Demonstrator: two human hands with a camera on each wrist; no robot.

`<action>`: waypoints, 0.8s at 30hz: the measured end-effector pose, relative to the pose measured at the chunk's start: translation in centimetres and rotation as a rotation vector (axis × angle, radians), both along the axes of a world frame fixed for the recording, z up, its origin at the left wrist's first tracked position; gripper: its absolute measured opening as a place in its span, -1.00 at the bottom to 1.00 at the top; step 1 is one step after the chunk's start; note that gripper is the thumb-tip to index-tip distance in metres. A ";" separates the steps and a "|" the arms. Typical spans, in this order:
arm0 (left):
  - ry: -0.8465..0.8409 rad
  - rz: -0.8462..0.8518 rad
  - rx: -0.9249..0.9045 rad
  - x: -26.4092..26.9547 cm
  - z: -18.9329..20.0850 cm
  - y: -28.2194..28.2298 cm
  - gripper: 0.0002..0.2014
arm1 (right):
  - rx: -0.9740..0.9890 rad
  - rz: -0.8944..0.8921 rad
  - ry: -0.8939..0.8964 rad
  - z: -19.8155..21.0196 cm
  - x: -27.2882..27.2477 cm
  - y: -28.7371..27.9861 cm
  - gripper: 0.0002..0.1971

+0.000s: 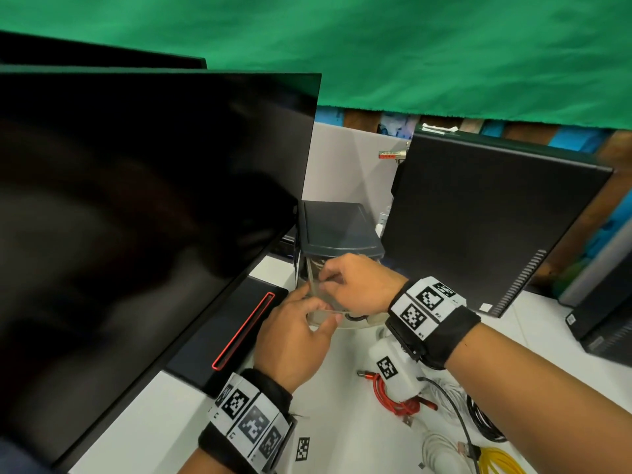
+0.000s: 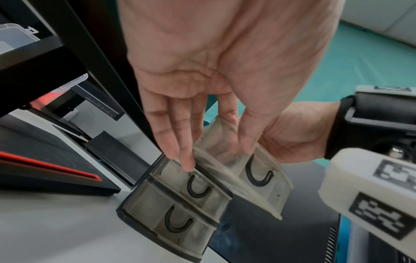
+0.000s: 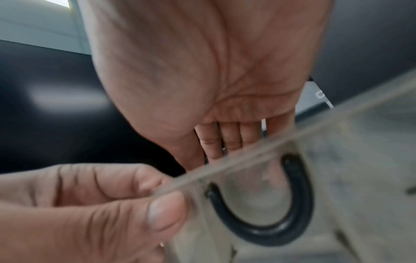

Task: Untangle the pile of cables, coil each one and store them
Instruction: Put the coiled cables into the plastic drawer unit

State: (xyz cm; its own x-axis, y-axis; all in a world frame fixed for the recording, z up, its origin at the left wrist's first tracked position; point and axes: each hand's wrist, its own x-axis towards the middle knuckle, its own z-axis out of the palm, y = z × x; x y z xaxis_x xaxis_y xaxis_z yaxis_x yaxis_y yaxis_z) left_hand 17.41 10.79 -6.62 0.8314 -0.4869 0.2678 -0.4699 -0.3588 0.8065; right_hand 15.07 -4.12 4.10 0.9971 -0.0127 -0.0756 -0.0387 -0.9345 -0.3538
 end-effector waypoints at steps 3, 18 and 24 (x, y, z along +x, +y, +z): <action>-0.002 0.001 0.012 0.1 0.0 0.1 -0.64 | 0.075 -0.023 -0.090 0.7 -1.1 -0.9 -0.81; 0.041 0.107 0.035 -1.7 2.9 0.1 -0.89 | -0.095 -0.224 0.141 -5.2 -11.9 -4.1 -0.72; 0.014 0.099 0.026 -2.0 2.9 0.2 -0.94 | -0.346 -0.038 0.340 -9.0 -11.2 -1.9 -0.50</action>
State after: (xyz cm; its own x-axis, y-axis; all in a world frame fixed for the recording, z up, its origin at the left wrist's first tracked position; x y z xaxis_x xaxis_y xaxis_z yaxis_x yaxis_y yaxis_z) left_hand 15.43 10.97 -3.73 0.8792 -0.4092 0.2441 -0.4199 -0.4234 0.8028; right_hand 3.86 -5.99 -4.94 0.9150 -0.1303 -0.3817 -0.1343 -0.9908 0.0162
